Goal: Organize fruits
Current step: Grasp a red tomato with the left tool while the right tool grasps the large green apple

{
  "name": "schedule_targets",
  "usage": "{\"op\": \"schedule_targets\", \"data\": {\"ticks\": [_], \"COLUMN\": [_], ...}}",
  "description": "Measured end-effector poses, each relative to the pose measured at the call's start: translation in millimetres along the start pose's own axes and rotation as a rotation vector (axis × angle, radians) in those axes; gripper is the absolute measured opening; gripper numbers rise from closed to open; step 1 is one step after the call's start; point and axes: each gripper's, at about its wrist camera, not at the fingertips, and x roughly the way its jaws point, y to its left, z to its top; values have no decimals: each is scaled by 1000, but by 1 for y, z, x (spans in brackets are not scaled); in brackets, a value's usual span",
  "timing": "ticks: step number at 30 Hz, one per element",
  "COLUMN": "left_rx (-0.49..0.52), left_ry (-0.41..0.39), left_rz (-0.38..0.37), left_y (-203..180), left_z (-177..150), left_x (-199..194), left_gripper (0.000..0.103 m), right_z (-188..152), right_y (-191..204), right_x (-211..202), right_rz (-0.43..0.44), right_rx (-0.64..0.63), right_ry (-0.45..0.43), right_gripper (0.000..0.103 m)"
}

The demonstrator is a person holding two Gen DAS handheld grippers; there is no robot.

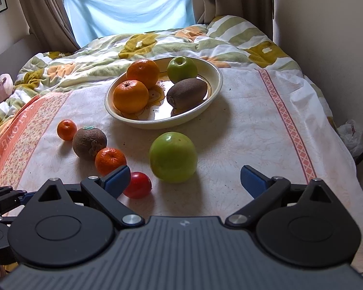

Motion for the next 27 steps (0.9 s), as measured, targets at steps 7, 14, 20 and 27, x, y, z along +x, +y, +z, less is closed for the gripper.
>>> {"op": "schedule_targets", "data": {"ticks": [7,14,20,27], "left_rx": [19,3,-9,-21], "left_ry": [-3,-5,-6,-15], "left_rz": [-8,-13,-14,-12], "left_y": [0,3,4,6], "left_z": [1,1,2,5], "left_x": [1,0,-1,-6], "left_gripper": [36,36,36,36], "right_z": [2,9,12,12], "right_y": [6,11,12,11], "right_x": [12,28,39,44], "right_rz": [2,7,6,17], "right_rx": [-8,-26,-26,-22], "right_ry": [12,25,39,54], "right_gripper": [103,93,81,69]}}
